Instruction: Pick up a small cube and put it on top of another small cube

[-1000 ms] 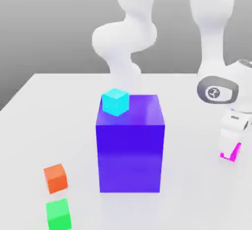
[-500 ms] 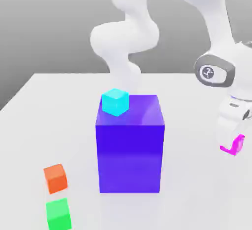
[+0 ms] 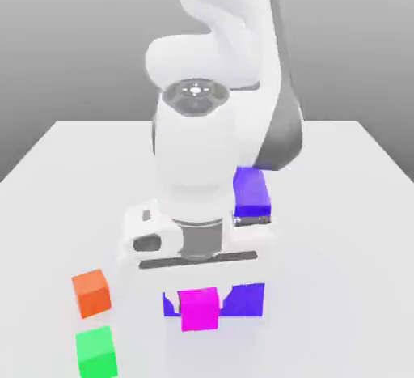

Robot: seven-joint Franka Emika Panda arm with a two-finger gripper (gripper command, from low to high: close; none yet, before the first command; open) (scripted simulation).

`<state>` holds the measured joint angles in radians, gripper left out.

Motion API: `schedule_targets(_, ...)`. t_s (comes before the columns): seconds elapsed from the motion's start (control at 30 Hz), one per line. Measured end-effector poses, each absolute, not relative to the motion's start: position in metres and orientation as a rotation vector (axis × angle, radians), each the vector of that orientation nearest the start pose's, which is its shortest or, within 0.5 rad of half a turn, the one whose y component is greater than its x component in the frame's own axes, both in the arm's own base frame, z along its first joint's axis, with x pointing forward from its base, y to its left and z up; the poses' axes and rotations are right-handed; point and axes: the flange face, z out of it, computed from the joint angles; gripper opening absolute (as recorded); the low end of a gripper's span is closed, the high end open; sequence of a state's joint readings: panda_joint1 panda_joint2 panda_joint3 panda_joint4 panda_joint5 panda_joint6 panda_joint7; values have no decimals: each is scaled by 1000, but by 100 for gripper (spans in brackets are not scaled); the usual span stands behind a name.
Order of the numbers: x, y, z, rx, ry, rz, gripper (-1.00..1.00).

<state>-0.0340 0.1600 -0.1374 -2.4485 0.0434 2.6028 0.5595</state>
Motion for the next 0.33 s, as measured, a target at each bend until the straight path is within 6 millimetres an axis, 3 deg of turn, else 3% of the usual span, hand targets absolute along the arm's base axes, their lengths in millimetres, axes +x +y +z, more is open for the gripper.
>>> schedule_targets(0.07,477,-134,226,-2865,1285,3,-100)
schedule_targets(0.13,475,-153,202,-2846,1327,1,-100)
schedule_targets(0.17,474,-156,188,-2843,1336,1,100)
schedule_targets(0.33,474,-156,188,-2843,1336,1,100)
